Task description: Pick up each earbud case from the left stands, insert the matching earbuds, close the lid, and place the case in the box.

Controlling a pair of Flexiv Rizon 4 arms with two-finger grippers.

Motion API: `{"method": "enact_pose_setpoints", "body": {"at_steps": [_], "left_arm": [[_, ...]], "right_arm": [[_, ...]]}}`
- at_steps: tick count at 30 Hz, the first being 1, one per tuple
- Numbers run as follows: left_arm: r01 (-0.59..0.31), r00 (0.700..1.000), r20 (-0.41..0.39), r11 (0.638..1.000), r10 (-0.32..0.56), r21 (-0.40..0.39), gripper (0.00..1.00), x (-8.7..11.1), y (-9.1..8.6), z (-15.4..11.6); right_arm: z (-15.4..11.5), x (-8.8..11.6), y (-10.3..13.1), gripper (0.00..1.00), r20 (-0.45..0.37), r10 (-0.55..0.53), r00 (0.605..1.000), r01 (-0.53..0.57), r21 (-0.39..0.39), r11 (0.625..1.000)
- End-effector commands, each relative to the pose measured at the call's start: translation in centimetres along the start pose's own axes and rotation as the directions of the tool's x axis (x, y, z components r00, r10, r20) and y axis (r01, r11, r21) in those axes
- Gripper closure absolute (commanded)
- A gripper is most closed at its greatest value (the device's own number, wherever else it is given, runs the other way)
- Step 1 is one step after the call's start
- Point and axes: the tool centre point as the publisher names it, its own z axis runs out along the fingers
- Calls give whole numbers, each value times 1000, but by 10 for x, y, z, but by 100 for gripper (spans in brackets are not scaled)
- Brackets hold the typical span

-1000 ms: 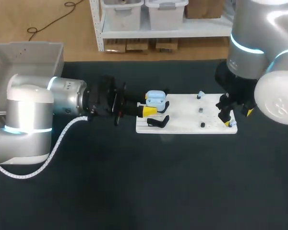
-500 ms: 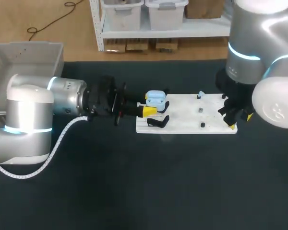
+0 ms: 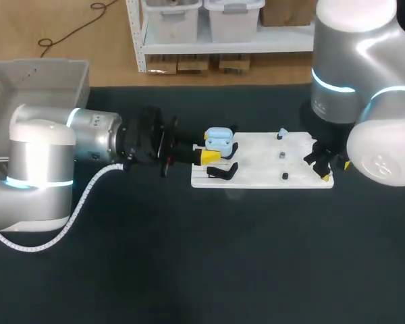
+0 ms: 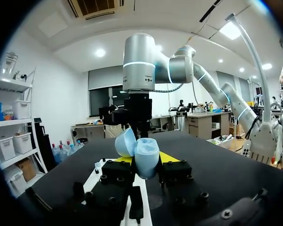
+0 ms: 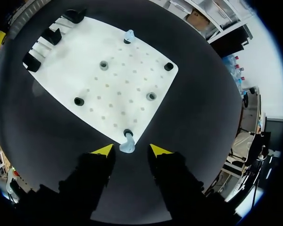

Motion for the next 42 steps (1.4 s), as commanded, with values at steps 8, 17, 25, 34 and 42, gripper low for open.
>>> {"method": "enact_pose_setpoints", "body": {"at_steps": [8,17,25,34,42], "left_arm": [[0,1000,-2,1000,0,-4,100,0,-1,0],[0,1000,-2,1000,0,-4,100,0,-1,0],[0,1000,-2,1000,0,-4,100,0,-1,0],[0,1000,-2,1000,0,-4,100,0,-1,0],[0,1000,-2,1000,0,-4,100,0,-1,0]], "right_arm": [[6,-1,0,59,15,8,1000,-9,33,999],[8,-1,1,65,18,10,1000,-11,45,999],[10,0,3,69,15,13,1000,-14,48,999],[11,-1,4,74,17,13,1000,-14,50,999],[12,-2,5,100,15,11,1000,-11,53,999]]}}
